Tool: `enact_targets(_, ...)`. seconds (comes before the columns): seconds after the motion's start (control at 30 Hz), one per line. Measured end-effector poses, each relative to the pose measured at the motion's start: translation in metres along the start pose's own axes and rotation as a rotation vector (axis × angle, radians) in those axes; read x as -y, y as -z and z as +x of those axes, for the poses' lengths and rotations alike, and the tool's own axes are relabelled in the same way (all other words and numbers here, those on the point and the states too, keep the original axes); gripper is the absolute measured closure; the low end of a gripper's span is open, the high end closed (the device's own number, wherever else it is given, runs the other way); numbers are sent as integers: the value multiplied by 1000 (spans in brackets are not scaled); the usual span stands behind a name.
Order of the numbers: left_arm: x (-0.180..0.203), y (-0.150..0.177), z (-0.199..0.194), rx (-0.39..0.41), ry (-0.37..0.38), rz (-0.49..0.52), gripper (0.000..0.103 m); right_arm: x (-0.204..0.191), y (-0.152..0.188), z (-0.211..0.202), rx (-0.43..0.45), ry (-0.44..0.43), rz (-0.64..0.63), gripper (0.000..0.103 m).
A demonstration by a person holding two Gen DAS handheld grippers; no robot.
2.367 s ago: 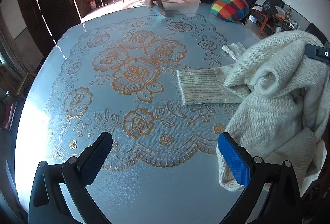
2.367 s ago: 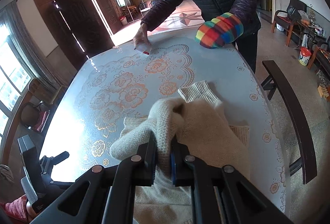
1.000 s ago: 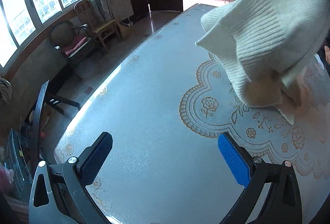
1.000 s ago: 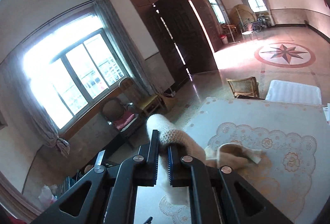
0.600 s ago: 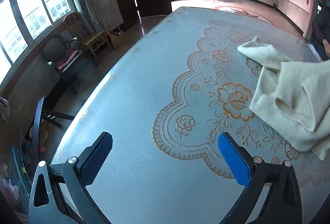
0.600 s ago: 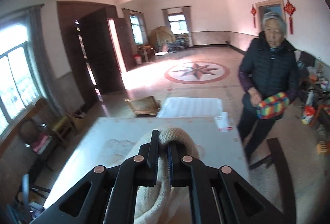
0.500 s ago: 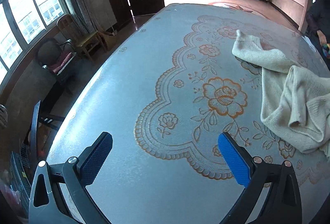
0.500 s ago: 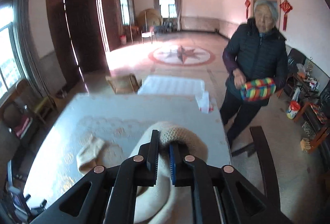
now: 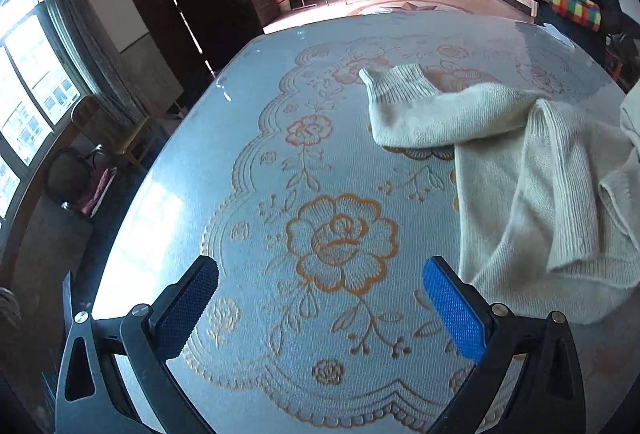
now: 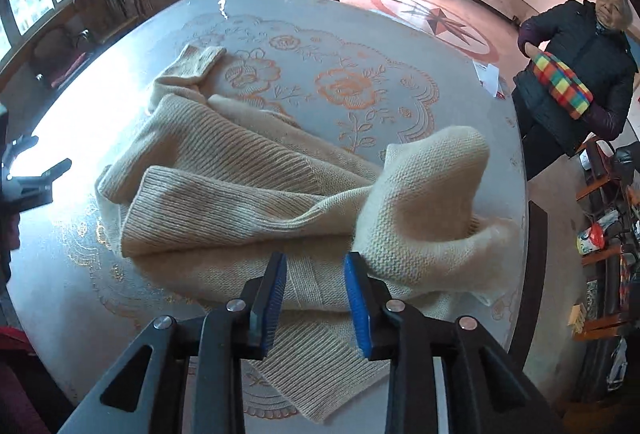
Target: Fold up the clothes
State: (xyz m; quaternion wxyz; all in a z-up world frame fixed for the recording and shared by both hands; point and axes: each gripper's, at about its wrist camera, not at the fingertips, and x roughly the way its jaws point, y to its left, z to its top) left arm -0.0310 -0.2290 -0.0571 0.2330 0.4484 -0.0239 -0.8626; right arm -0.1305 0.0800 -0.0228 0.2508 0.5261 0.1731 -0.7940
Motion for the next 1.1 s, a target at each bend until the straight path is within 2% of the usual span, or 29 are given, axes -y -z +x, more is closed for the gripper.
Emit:
enact_targets(0.07,2,-23,7,16,-9,11,0,14,-1,18,-42,-205,167,73)
enact_targets(0.1,4,-33,10,27,-6,15,0,22,0,24,-42,-280,249,73)
enact_targets(0.13,7,-42,12,38,-5,21,0,29,0,27,-41,-309,309,73)
enact_targets(0.17,11,-49,15,47,-10,39,0,33,-2,29,-41,-296,330,73)
enact_targets(0.23,21,-60,20,64,-28,88,0,37,-9,25,-6,-145,254,73)
enact_targets(0.33,35,-70,29,84,-64,171,0,52,-21,9,87,218,69,74)
enact_targets(0.37,39,-73,33,89,-75,194,0,65,-23,4,115,335,47,74)
enact_targets(0.4,40,-75,35,89,-78,202,0,82,-24,-2,120,411,87,74)
enact_targets(0.43,41,-77,37,87,-76,203,0,101,-24,-8,120,474,143,73)
enact_targets(0.5,41,-80,40,88,-61,196,0,114,-25,-22,162,394,173,71)
enact_targets(0.53,42,-82,42,97,-58,196,0,105,-26,-27,188,339,101,71)
enact_targets(0.57,43,-84,44,107,-58,201,0,85,-25,-28,211,305,-33,72)
enact_targets(0.6,45,-86,45,119,-54,212,0,76,-25,-23,198,286,-119,72)
enact_targets(0.8,59,-96,48,172,22,316,0,36,-24,13,50,187,-532,72)
enact_targets(1.1,43,-108,45,198,121,363,0,-23,-22,68,-183,20,-1142,71)
